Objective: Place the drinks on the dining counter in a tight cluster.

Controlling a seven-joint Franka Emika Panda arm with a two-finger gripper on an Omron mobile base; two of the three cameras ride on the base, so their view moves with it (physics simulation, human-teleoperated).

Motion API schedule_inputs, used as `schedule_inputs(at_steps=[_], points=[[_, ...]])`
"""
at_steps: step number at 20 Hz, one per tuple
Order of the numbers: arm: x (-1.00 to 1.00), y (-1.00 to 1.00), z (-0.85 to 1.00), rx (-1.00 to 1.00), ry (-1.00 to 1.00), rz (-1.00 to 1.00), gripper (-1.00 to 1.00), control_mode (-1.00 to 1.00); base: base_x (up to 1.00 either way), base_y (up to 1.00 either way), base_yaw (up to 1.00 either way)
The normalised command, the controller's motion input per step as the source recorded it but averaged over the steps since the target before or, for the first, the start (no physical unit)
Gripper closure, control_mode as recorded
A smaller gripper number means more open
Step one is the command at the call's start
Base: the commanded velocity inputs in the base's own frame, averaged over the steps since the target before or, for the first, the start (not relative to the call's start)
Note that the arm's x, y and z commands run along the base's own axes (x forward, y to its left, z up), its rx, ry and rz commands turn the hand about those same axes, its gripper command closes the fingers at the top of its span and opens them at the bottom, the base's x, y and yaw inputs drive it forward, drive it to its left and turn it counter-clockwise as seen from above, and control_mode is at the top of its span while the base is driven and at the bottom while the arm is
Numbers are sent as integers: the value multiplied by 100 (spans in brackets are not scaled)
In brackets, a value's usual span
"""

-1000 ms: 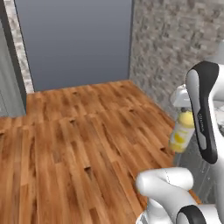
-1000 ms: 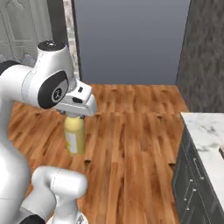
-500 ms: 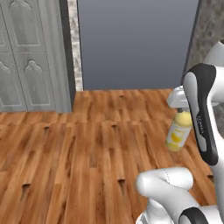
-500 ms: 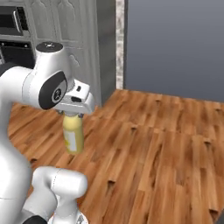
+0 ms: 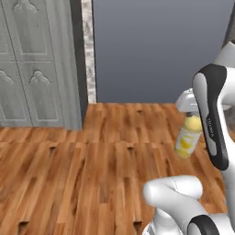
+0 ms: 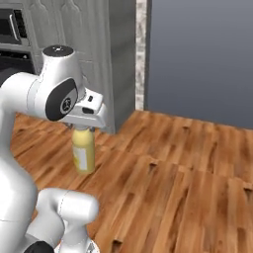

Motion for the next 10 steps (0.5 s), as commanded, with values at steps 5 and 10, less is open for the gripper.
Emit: schedule_inputs(at_steps=[5,10], points=[[0,0,0,0,0,0,100,100,100,15,61],[0,0,0,0,0,0,100,100,100,1,67]])
